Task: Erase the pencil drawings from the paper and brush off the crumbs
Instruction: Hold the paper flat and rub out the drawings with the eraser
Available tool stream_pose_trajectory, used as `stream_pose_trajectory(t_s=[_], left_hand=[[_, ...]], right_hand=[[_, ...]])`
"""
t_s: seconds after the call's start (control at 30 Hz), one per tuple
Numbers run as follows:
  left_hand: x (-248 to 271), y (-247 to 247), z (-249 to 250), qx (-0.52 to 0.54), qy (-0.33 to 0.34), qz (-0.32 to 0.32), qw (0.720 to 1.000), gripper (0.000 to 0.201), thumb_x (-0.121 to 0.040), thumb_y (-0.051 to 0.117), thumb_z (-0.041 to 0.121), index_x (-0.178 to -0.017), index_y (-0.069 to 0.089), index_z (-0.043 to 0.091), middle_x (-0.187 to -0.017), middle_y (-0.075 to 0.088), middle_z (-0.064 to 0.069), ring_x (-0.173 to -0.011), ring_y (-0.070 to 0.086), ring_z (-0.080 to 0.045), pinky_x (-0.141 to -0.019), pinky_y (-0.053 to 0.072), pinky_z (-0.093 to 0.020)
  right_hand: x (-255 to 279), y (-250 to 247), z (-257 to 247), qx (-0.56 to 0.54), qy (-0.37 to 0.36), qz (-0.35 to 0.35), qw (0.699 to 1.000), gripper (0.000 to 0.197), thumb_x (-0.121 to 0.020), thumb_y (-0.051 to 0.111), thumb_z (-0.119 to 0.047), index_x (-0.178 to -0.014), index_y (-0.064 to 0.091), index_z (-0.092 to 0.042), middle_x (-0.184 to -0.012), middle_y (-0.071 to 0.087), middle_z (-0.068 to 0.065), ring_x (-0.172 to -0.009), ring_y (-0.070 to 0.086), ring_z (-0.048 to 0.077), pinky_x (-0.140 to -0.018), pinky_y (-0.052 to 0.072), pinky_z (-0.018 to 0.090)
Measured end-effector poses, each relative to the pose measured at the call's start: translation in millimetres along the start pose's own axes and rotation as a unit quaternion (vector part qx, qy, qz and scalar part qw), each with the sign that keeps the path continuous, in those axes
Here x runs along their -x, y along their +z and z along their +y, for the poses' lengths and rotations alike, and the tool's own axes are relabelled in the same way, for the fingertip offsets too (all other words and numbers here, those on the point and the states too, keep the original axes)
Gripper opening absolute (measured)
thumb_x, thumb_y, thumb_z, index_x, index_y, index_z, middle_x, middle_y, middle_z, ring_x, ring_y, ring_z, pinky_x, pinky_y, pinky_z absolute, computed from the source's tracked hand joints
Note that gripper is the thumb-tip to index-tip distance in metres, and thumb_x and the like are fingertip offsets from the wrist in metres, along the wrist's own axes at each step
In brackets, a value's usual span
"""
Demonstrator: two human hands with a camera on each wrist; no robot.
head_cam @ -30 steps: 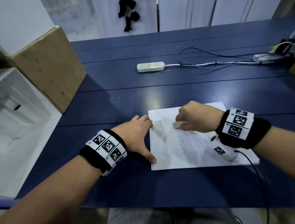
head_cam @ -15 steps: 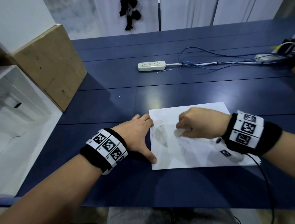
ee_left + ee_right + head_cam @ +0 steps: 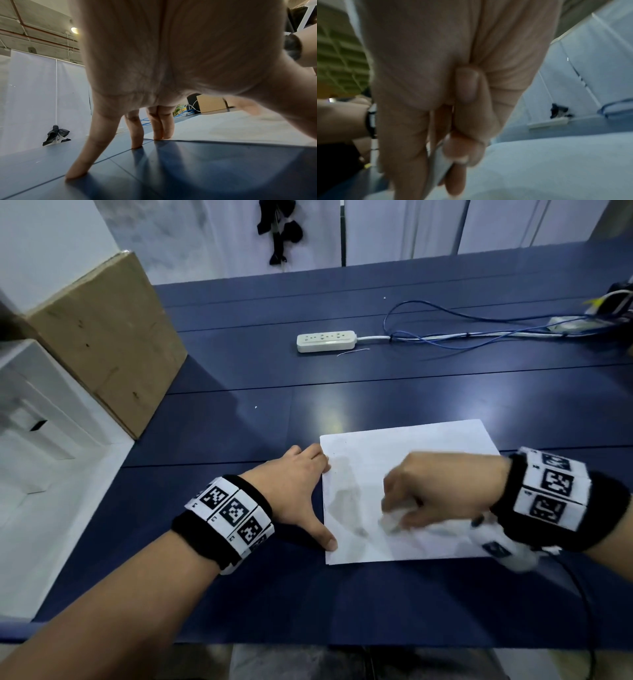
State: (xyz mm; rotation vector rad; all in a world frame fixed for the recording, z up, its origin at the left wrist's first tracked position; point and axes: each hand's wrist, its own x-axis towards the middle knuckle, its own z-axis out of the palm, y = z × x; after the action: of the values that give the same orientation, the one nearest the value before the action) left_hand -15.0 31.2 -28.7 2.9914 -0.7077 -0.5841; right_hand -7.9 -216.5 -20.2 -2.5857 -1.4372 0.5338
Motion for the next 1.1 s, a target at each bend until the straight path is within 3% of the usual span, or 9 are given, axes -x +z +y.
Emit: stream_pose_trajectory(t_s=[0.1,0.3,0.47,0.53,0.6,0.67,0.73,0.9,1.1], left_hand=[[-0.9,0.0,0.1,-0.003,0.0,0.0,1.0,0.123,-0.036,0.075,0.085,-0.135,0.041,0.02,-0.11,0.03,0.02,-0.104,0.035,-0.01,-0.088,0.049,-0.034],[-1.4,0.2,-0.1,-0.003,0.0,-0.005,1.0,0.125,-0.035,0.073,0.087,-0.135,0.041,0.02,-0.114,0.032,0.019,-0.105,0.035,-0.011,-0.092,0.05,-0.038],[-1.5,-0.5,-0.5,0.001,0.0,-0.004,1.0,0.122,-0.036,0.075,0.084,-0.134,0.04,0.021,-0.11,0.03,0.02,-0.103,0.035,-0.011,-0.09,0.05,-0.037],[-2.1,-0.3,0.2,0.0,0.002,-0.006,1.0,0.124,-0.036,0.075,0.085,-0.135,0.04,0.02,-0.111,0.031,0.019,-0.103,0.035,-0.011,-0.09,0.05,-0.037],[-1.4,-0.9,-0.1,-0.003,0.001,-0.007,1.0,0.126,-0.036,0.074,0.086,-0.136,0.04,0.019,-0.113,0.032,0.019,-0.104,0.036,-0.011,-0.091,0.05,-0.038],[-0.8,-0.9,0.6,-0.004,0.002,-0.008,1.0,0.127,-0.036,0.073,0.086,-0.138,0.039,0.019,-0.115,0.032,0.018,-0.105,0.035,-0.011,-0.092,0.05,-0.038],[-0.3,-1.6,0.5,-0.003,0.001,-0.008,1.0,0.128,-0.036,0.074,0.086,-0.139,0.038,0.019,-0.115,0.032,0.019,-0.106,0.035,-0.011,-0.092,0.05,-0.037],[-1.6,-0.9,0.3,-0.005,0.001,-0.009,1.0,0.13,-0.035,0.073,0.086,-0.14,0.038,0.018,-0.109,0.026,0.021,-0.104,0.034,-0.01,-0.093,0.05,-0.038],[-1.5,-1.3,1.4,-0.004,0.003,-0.013,1.0,0.128,-0.036,0.074,0.086,-0.139,0.038,0.019,-0.116,0.031,0.018,-0.107,0.034,-0.011,-0.095,0.049,-0.037]], right_hand=[[3.2,3.4,-8.1,-0.03,-0.005,-0.066,0.997,0.022,-0.086,0.067,-0.039,-0.104,0.072,-0.026,-0.091,0.064,-0.007,-0.068,0.048,-0.006,-0.063,0.035,0.007],[-15.2,-3.9,22.4,0.092,0.078,0.065,0.991,0.033,-0.091,0.053,-0.045,-0.079,0.065,-0.017,-0.076,0.062,0.002,-0.069,0.053,0.021,-0.068,0.048,0.038],[7.0,2.1,-10.5,-0.01,0.012,-0.075,0.997,0.021,-0.084,0.062,-0.04,-0.098,0.071,-0.027,-0.089,0.062,-0.008,-0.07,0.049,-0.001,-0.066,0.04,0.016],[3.6,0.6,-4.8,-0.009,0.022,-0.058,0.998,0.017,-0.085,0.066,-0.037,-0.099,0.072,-0.028,-0.087,0.063,-0.008,-0.069,0.048,0.001,-0.064,0.037,0.012],[-8.7,-2.7,11.0,0.03,0.056,0.011,0.998,0.017,-0.087,0.064,-0.038,-0.092,0.071,-0.023,-0.081,0.064,-0.004,-0.068,0.051,0.01,-0.065,0.044,0.018],[-15.1,-4.7,25.4,0.07,0.105,0.069,0.99,0.025,-0.089,0.058,-0.041,-0.083,0.067,-0.018,-0.074,0.062,0.002,-0.069,0.053,0.022,-0.067,0.051,0.037],[-13.3,-2.0,25.6,0.08,0.098,0.088,0.988,0.03,-0.09,0.055,-0.041,-0.076,0.063,-0.016,-0.073,0.06,0.003,-0.066,0.05,0.022,-0.066,0.05,0.038],[6.7,0.9,-15.2,0.011,-0.003,-0.084,0.996,0.019,-0.088,0.063,-0.038,-0.095,0.069,-0.022,-0.086,0.06,-0.006,-0.071,0.042,0.006,-0.065,0.034,0.019],[-14.8,-13.0,29.7,0.087,0.091,0.056,0.99,0.043,-0.079,0.04,-0.052,-0.075,0.063,-0.016,-0.073,0.06,0.002,-0.072,0.055,0.027,-0.066,0.051,0.044]])
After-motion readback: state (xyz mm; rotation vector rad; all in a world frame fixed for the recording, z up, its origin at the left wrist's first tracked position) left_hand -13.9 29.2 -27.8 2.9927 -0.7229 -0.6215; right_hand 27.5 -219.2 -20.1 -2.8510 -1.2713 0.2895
